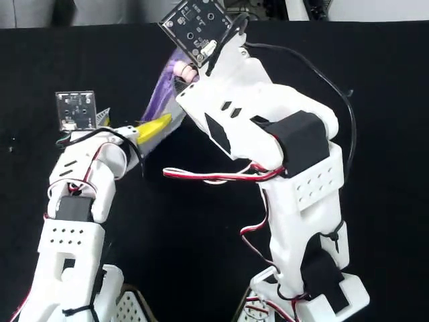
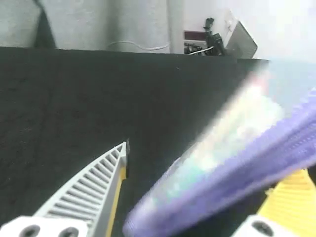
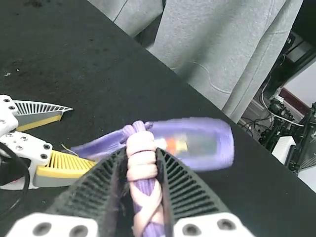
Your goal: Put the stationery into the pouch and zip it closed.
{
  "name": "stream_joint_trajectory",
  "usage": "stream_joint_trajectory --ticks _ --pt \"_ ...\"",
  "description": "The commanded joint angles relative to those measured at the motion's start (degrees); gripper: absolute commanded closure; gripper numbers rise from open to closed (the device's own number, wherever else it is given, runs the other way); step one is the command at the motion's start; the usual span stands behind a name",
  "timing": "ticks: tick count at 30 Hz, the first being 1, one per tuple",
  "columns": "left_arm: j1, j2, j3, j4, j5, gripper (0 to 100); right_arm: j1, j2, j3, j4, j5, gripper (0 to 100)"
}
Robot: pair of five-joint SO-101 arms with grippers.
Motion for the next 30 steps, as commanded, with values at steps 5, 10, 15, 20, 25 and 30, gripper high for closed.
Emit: stream_joint_trajectory --ticks 5,10,15,20,25,30 --pt "5.67 -0.79 -0.92 -1.76 -0.35 55 0.00 -3.38 -2.77 0.00 -0.09 98.8" --pt "8.92 -0.79 -2.51 -1.85 -0.35 55 0.00 -3.38 -2.77 0.09 -0.09 98.8" --pt "9.01 -0.70 -5.67 -1.85 -0.35 55 0.00 -3.38 -2.77 0.09 -0.09 98.8" --pt "10.77 -0.70 -7.08 -1.93 -0.44 55 0.00 -3.47 -2.77 0.18 -0.09 98.8" --pt "11.30 -0.09 -6.46 -6.42 -0.44 55 0.00 -3.56 -2.77 0.62 -0.09 98.8" --pt "11.65 -0.62 -6.55 -8.26 -0.44 55 0.00 -3.82 -2.77 0.88 -0.09 98.8"
